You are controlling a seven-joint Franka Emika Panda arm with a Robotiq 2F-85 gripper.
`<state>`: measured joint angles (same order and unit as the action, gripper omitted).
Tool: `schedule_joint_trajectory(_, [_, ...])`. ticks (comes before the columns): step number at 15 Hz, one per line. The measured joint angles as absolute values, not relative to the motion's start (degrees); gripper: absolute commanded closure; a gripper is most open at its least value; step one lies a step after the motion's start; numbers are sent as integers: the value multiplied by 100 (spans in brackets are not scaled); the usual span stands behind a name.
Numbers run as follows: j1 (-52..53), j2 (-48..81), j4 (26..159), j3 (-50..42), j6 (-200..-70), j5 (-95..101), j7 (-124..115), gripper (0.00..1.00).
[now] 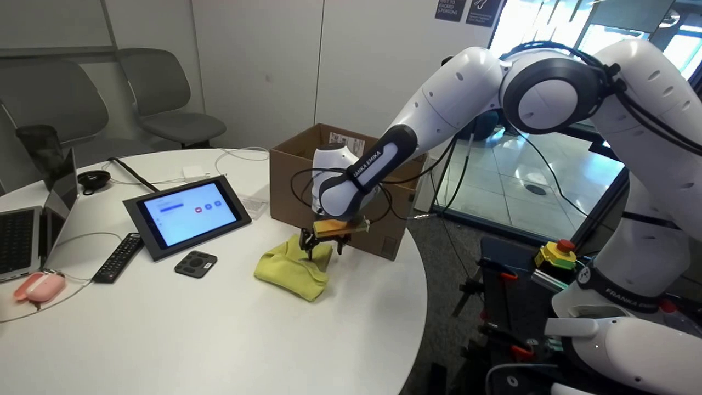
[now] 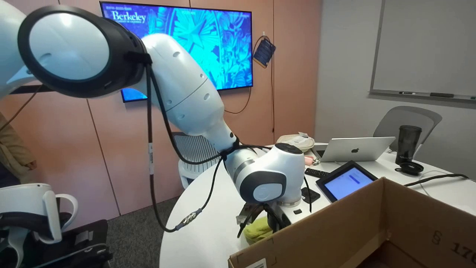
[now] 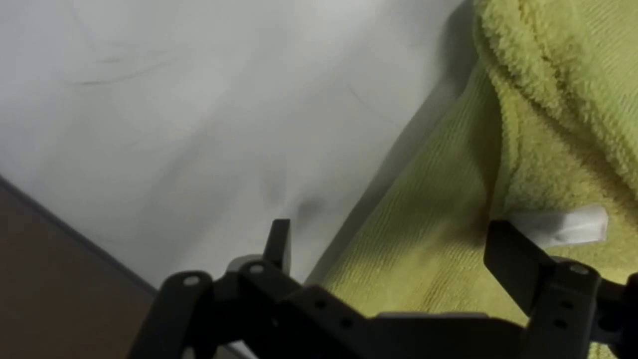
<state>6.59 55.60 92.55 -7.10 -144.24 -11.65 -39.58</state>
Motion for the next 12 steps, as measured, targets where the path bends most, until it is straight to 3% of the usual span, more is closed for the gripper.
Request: schedule_joint_trajectory(12, [700,5886,9197,-856,-15049,-1226,-4997,0])
